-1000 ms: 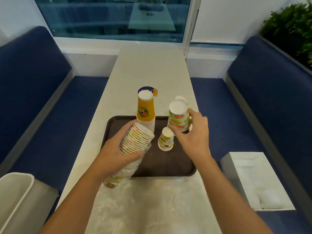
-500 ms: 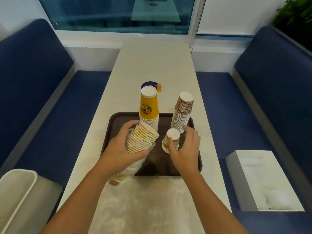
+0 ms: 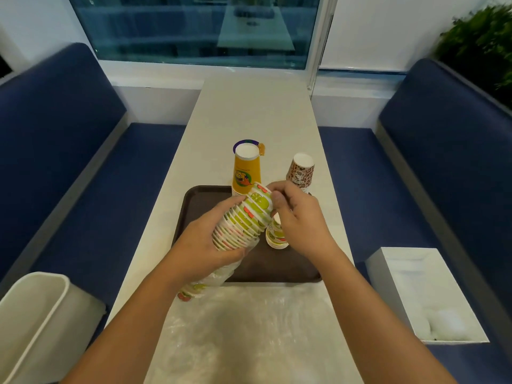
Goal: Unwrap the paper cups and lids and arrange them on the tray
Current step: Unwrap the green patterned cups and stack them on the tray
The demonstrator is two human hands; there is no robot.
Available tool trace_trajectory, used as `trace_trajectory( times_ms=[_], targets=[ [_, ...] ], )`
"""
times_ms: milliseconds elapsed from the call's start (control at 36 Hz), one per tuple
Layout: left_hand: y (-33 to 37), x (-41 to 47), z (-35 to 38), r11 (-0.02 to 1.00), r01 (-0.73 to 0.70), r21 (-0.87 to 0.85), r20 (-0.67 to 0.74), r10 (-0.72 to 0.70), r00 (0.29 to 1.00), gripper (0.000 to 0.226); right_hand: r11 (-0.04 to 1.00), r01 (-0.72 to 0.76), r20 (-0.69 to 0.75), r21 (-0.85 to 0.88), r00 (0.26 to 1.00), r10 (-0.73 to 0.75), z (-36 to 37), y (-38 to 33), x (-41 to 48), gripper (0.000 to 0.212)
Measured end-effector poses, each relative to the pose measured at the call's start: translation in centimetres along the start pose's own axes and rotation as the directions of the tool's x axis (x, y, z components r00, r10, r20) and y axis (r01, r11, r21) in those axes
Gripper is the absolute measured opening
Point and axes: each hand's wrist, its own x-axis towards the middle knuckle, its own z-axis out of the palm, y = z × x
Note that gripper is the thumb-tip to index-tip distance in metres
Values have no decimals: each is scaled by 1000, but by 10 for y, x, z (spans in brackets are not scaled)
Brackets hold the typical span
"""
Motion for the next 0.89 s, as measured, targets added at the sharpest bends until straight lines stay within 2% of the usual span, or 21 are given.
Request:
trace_trajectory(
  times_ms=[167, 278, 333, 417, 528, 583, 639, 722, 806, 889],
  targets=[
    [-2, -1, 1, 999, 11, -31, -3, -11, 1000, 94, 990, 124, 77, -66, 990, -119, -10, 1, -2, 33],
    [5, 3, 5, 998, -3, -70, 21, 5, 1000, 108, 982, 166, 132, -86, 979, -154, -8, 2, -2, 27],
    [8, 5, 7, 998, -30, -48, 29, 31, 999, 102, 983, 172, 147, -60, 976, -161, -7, 0, -2, 25],
    [7, 7, 7, 998, -54, -23, -8, 54, 999, 91, 975, 200, 91, -96, 977, -192, -7, 0, -2, 24],
    [4, 9, 6, 998, -67, 7, -13, 67, 998, 88, 956, 219, 34, -197, 976, -216, -10, 7, 2, 26],
    [3, 10, 4, 998, -64, 17, -10, 64, 998, 85, 925, 257, 108, -280, 966, -236, -15, 7, 5, 34],
    [2, 12, 3, 999, -51, 17, -9, 51, 999, 85, 870, 320, 267, -376, 936, -229, -19, 5, 6, 50],
    [0, 14, 2, 999, -16, 27, 14, 16, 1000, 88, 710, 406, 417, -575, 892, -173, -18, 9, 10, 82],
    [1, 14, 2, 1000, -13, 21, 44, 12, 999, 88, 640, 400, 343, -656, 913, -218, -17, 23, 18, 90],
    [-3, 14, 2, 999, 13, -30, 23, -12, 1000, 92, 678, 296, 85, -673, 941, -327, -25, 48, 20, 71]
  ],
)
